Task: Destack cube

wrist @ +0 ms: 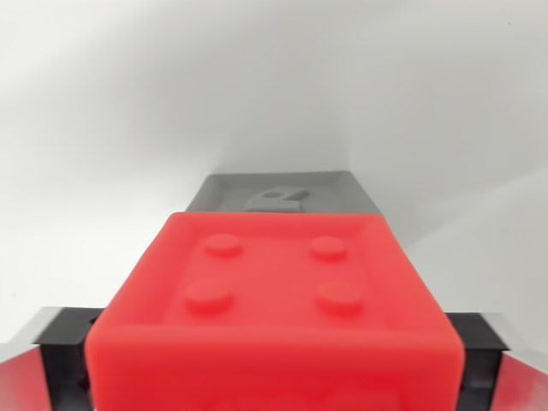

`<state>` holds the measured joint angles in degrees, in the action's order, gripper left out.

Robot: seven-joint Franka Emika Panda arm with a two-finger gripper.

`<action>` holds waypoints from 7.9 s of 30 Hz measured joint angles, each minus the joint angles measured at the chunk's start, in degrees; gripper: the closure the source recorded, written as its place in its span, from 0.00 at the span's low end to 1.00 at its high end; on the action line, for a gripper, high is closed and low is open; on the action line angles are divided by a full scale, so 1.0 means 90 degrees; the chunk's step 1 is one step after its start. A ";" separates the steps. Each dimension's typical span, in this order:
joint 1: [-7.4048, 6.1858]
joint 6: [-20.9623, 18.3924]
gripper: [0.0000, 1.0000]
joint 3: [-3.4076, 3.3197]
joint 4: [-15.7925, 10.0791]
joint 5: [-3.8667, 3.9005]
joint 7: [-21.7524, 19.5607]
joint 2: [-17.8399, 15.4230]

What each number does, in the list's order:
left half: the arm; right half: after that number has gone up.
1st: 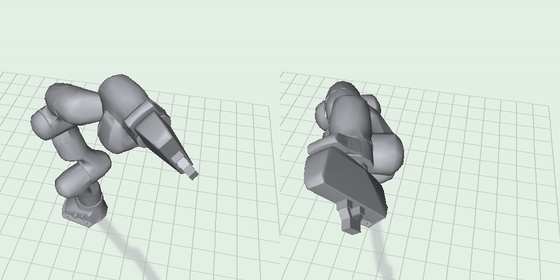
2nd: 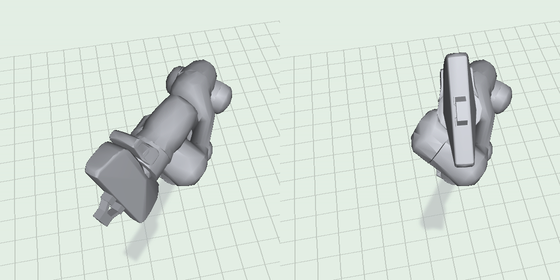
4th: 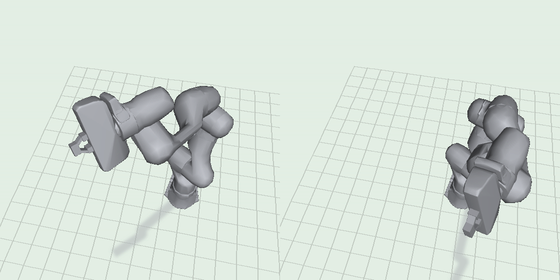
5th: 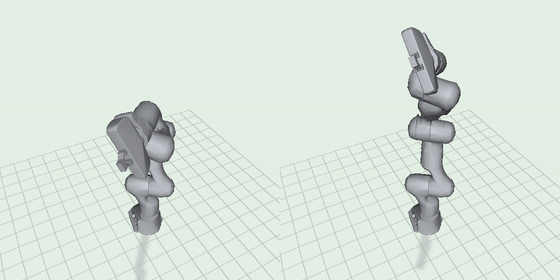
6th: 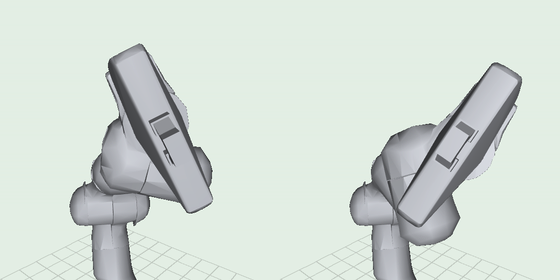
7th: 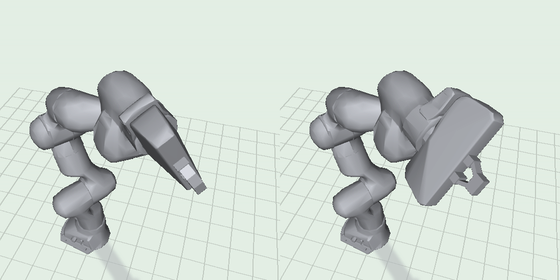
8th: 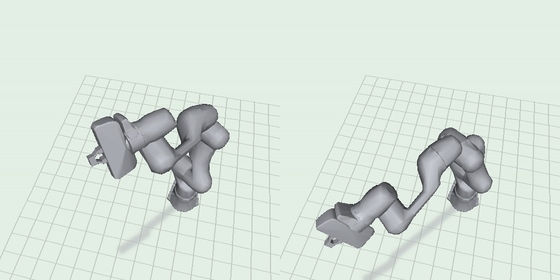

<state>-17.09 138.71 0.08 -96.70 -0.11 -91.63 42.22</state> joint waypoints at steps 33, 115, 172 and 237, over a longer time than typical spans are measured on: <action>0.0000 -0.0009 1.00 0.0000 0.0001 0.0000 0.0000 -0.0019; 0.0269 -0.0601 1.00 -0.0085 -0.1166 -0.0014 0.0028 -0.1769; 0.1031 0.0638 1.00 -0.0150 -0.3040 -0.0047 0.0262 -0.2398; 0.1823 0.2190 1.00 -0.0159 -0.4012 -0.0096 0.0626 -0.1815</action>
<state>-0.69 158.41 -1.35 -132.81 -0.98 -86.00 25.89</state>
